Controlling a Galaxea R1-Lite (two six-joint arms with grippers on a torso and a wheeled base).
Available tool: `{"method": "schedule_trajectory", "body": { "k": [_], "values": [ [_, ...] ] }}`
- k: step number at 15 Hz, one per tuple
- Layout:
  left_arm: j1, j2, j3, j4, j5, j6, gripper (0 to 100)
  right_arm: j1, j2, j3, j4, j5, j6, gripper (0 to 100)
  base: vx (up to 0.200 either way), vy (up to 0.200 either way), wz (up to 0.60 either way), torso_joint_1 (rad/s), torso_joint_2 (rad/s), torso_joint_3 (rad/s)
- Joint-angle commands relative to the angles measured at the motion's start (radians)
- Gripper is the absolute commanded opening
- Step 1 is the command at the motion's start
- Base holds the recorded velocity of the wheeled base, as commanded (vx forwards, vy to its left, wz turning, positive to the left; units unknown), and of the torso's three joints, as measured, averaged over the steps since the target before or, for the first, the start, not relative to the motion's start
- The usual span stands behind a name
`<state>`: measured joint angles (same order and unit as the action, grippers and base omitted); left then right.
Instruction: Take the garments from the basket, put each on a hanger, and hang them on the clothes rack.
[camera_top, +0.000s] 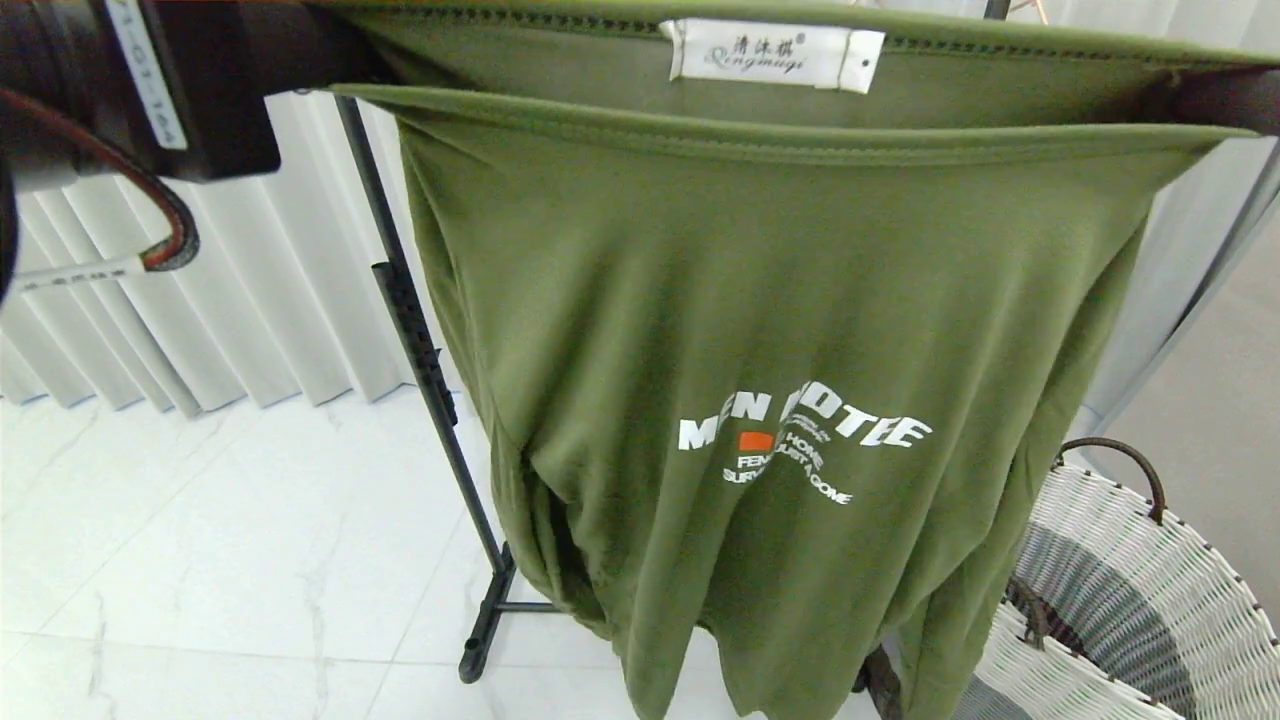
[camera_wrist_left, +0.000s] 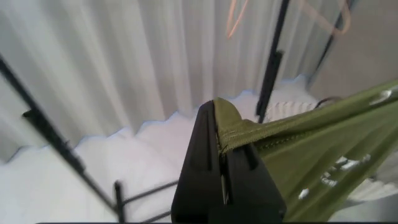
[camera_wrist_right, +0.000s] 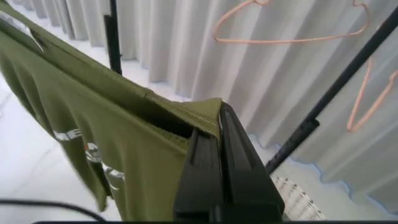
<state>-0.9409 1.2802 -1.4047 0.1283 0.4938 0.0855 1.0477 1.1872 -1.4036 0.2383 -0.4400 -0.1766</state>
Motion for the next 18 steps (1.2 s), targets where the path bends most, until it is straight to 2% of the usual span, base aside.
{"method": "schedule_trajectory", "body": {
  "k": [1, 3, 5, 7, 9, 11, 13, 14, 16, 18],
  "values": [
    [-0.032, 0.03, -0.007, -0.05, 0.0, 0.007, 0, 0.031, -0.055, -0.061, 0.093, 0.006, 0.0, 0, 0.0, 0.0, 0.0, 0.0, 0.0, 0.0],
    [-0.032, 0.064, -0.037, -0.079, -0.001, 0.025, 0, 0.103, -0.081, -0.063, 0.184, 0.007, 0.0, 0, 0.0, 0.0, 0.0, 0.0, 0.0, 0.0],
    [-0.019, 0.114, -0.106, -0.079, -0.003, 0.02, 0, 0.206, -0.083, -0.061, 0.228, 0.007, 0.005, 0, 0.0, 0.0, 0.0, 0.0, 0.0, 0.0],
    [0.007, 0.14, -0.126, -0.079, -0.001, 0.019, 0, 0.288, -0.074, -0.055, 0.251, 0.007, 0.006, 0, 0.0, 0.0, 0.0, 0.0, 0.0, 0.0],
    [0.022, 0.137, -0.126, -0.067, 0.002, 0.019, 0, 0.311, -0.066, -0.057, 0.257, 0.004, 0.005, 0, 0.0, 0.0, 0.0, 0.0, 0.0, 0.0],
    [0.022, 0.113, -0.128, -0.021, 0.005, 0.011, 0, 0.301, -0.074, -0.055, 0.259, -0.003, 0.003, 0, 0.0, 0.0, 0.0, 0.0, 0.0, 0.0],
    [0.022, 0.082, -0.137, 0.071, 0.005, -0.026, 0, 0.253, -0.069, -0.055, 0.256, -0.037, 0.0, 0, 0.0, 0.0, 0.0, 0.0, 0.0, 0.0],
    [0.017, 0.05, -0.171, 0.182, 0.005, -0.084, 0, 0.169, -0.051, -0.061, 0.237, -0.055, -0.004, 0, 0.0, 0.0, 0.0, 0.0, 0.0, 0.0],
    [-0.029, 0.002, -0.211, 0.327, 0.003, -0.158, 0, 0.078, -0.001, -0.063, 0.122, -0.051, -0.015, 0, 0.0, 0.0, 0.0, 0.0, 0.0, 0.0],
    [-0.104, -0.039, -0.212, 0.404, 0.003, -0.196, 0, 0.041, 0.057, -0.067, -0.002, -0.048, -0.018, 0, 0.0, 0.0, 0.0, 0.0, 0.0, 0.0]
  ]
}}
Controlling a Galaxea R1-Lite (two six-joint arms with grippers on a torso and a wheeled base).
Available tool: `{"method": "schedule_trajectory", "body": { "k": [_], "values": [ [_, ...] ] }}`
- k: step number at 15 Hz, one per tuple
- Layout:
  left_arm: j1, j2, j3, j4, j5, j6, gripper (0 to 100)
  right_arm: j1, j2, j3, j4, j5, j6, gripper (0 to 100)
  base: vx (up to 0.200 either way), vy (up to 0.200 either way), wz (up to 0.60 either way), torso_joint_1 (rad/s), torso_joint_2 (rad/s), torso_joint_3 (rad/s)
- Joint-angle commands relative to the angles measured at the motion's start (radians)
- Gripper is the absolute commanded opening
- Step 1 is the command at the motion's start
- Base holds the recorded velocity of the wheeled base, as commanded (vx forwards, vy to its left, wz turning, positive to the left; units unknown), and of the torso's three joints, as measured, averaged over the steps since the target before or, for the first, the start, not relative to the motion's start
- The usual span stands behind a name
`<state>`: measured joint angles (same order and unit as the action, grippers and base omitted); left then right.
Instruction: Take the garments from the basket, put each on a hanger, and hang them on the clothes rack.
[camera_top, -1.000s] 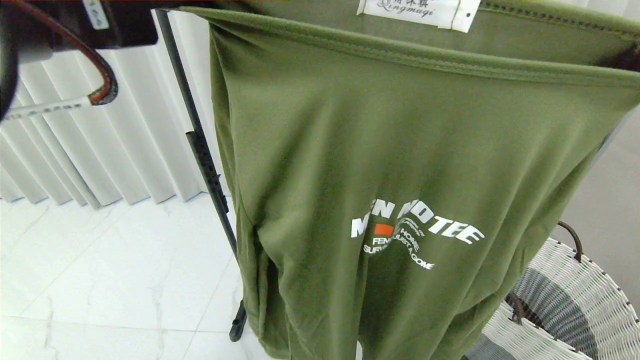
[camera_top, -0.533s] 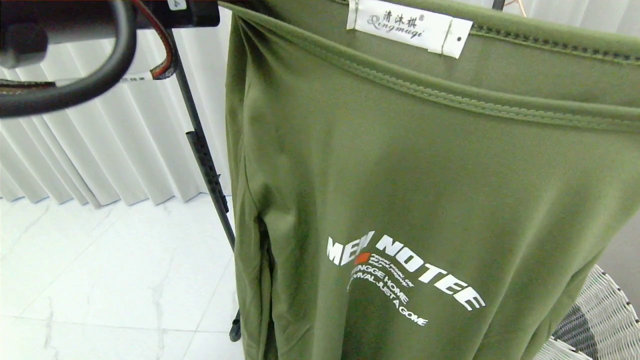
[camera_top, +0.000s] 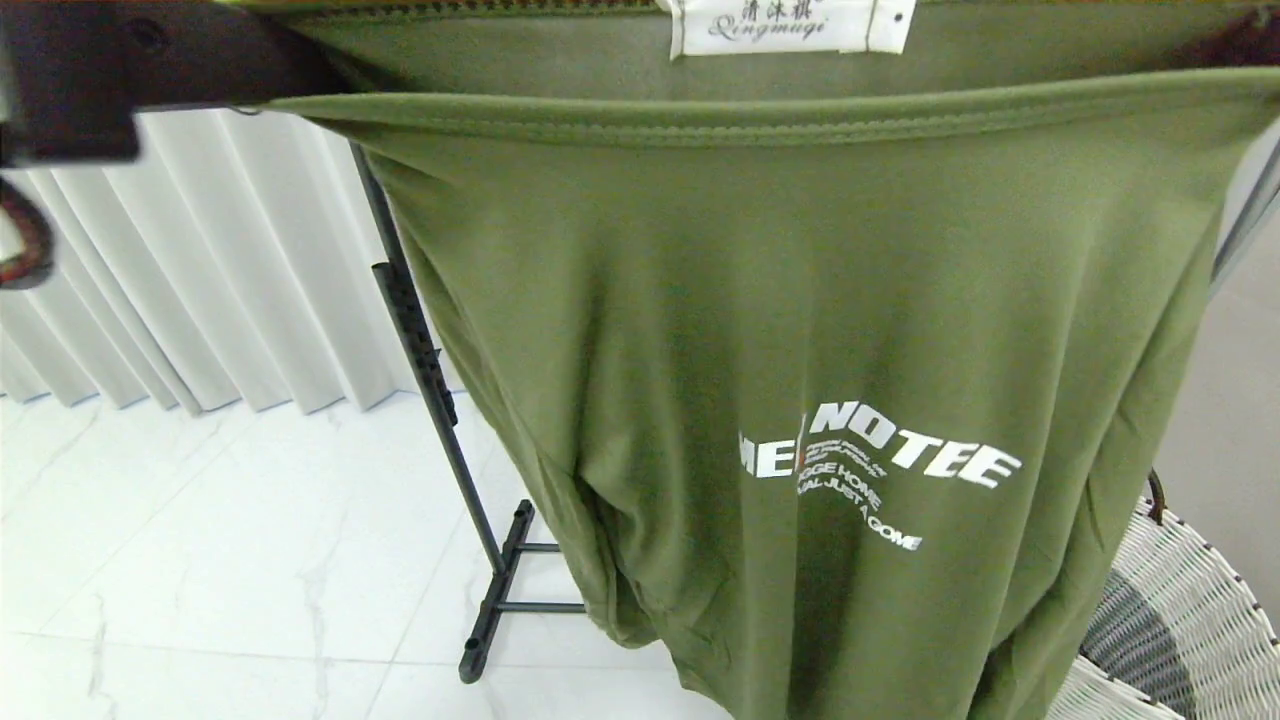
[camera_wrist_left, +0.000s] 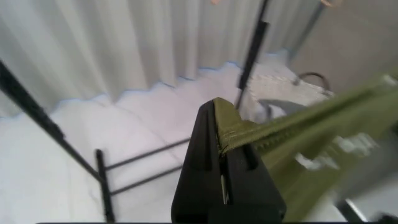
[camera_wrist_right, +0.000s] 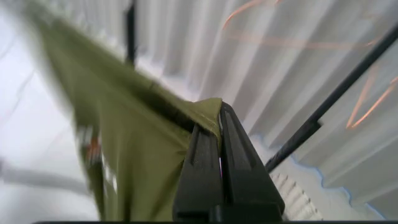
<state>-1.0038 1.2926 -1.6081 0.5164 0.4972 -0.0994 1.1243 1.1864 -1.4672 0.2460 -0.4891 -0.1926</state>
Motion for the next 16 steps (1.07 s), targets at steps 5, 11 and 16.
{"method": "schedule_trajectory", "body": {
  "k": [5, 11, 16],
  "values": [
    [-0.202, -0.099, 0.0, 0.047, 0.0, -0.025, 0, -0.049, 0.191, -0.096, -0.14, 0.011, -0.002, 0, 0.0, 0.0, 0.0, 0.0, 0.0, 0.0],
    [-0.156, -0.078, 0.03, 0.044, 0.13, 0.069, 0, -0.089, 0.153, -0.096, -0.126, 0.003, -0.008, 0, 0.0, 0.0, 0.0, 0.0, 0.0, 0.0],
    [-0.137, 0.025, -0.027, -0.059, 0.156, 0.07, 0, -0.11, 0.045, 0.008, -0.065, -0.002, -0.011, 0, 0.0, 0.0, 0.0, 0.0, 0.0, 0.0]
  ]
}}
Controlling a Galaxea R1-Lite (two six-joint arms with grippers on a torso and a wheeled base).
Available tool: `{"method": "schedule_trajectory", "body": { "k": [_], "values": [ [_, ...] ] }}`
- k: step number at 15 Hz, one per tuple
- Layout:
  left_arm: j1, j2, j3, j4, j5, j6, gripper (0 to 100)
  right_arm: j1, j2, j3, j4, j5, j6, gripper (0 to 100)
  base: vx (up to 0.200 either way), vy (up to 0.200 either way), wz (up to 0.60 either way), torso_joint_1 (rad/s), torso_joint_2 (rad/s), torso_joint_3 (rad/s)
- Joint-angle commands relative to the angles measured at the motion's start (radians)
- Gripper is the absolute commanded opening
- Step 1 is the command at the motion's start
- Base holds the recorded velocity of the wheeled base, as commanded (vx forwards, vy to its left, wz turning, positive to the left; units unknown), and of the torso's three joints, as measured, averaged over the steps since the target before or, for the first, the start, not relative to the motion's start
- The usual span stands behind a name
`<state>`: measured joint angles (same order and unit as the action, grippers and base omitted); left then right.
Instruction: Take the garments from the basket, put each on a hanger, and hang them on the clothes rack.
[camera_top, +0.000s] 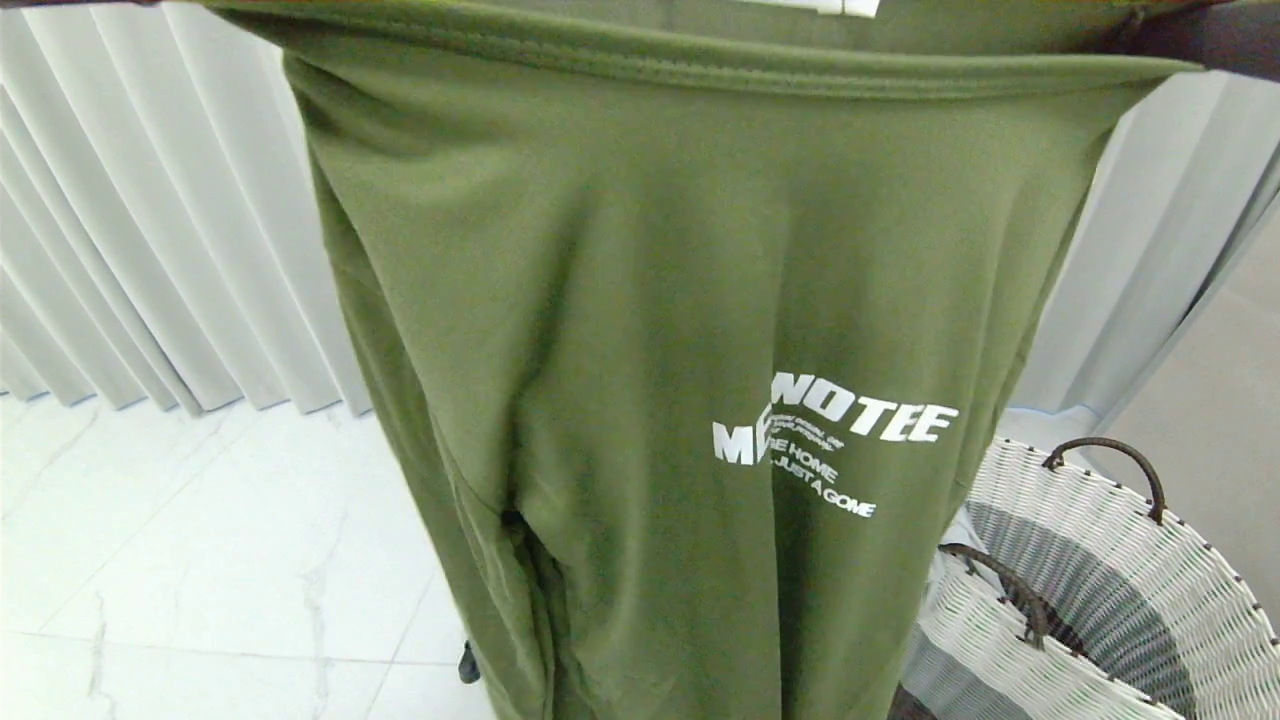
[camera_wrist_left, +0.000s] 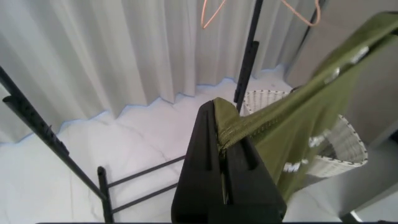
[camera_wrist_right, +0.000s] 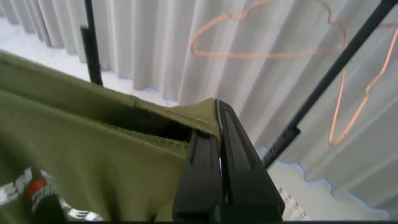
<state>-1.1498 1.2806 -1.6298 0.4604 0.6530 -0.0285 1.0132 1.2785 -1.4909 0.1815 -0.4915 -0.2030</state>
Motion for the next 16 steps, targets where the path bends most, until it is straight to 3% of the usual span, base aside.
{"method": "schedule_trajectory", "body": {
  "k": [1, 16],
  "values": [
    [0.021, 0.04, -0.007, -0.003, 0.0, -0.002, 0, 0.001, -0.047, 0.031, 0.0, -0.001, -0.001, 0, 0.0, 0.0, 0.0, 0.0, 0.0, 0.0],
    [0.03, 0.039, 0.007, -0.003, -0.001, 0.001, 0, 0.001, -0.044, 0.04, 0.004, -0.001, 0.0, 0, 0.0, 0.0, 0.0, 0.0, 0.0, 0.0]
  ]
}}
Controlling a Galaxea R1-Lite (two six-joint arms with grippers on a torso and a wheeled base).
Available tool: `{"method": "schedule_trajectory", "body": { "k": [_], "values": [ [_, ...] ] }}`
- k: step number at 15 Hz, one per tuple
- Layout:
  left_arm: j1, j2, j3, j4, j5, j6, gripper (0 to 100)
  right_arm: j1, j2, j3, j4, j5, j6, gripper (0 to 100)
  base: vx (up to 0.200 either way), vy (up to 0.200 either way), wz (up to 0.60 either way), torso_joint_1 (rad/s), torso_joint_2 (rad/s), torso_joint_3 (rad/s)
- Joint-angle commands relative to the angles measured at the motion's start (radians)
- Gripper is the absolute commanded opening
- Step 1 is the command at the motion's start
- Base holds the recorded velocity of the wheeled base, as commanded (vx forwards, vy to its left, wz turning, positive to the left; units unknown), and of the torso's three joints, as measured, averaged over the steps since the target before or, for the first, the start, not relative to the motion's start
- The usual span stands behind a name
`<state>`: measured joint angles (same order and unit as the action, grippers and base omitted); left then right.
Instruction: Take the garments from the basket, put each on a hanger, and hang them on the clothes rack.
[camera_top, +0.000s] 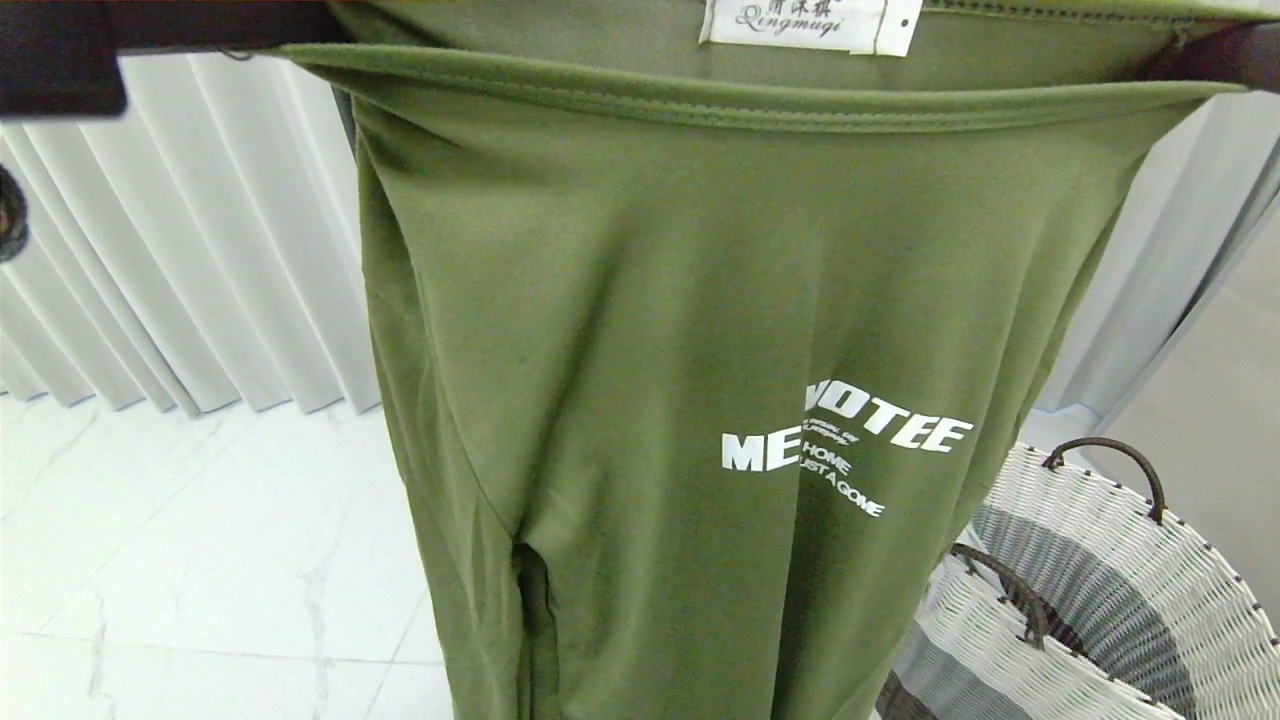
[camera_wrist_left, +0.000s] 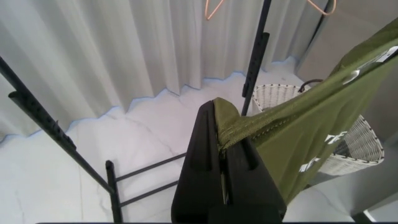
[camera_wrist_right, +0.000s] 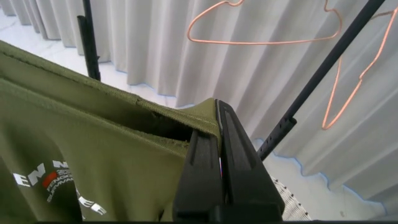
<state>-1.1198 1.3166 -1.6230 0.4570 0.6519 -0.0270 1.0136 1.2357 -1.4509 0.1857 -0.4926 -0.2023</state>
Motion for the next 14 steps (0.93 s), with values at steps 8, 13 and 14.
{"method": "schedule_trajectory", "body": {
  "k": [8, 13, 14],
  "values": [
    [0.166, 0.004, 0.029, -0.006, 0.015, 0.001, 0, 0.002, -0.139, 0.158, 0.087, 0.003, -0.005, 100, 0.0, 0.0, 0.0, 0.0, 0.0, 0.0],
    [0.21, -0.013, 0.052, -0.006, 0.015, 0.002, 0, -0.098, -0.171, 0.208, 0.106, -0.032, -0.052, 100, 0.0, 0.0, 0.0, 0.0, 0.0, 0.0],
    [0.212, -0.014, 0.06, -0.006, 0.015, 0.002, 0, -0.125, -0.171, 0.211, 0.104, -0.034, -0.075, 100, 0.0, 0.0, 0.0, 0.0, 0.0, 0.0]
  ]
}}
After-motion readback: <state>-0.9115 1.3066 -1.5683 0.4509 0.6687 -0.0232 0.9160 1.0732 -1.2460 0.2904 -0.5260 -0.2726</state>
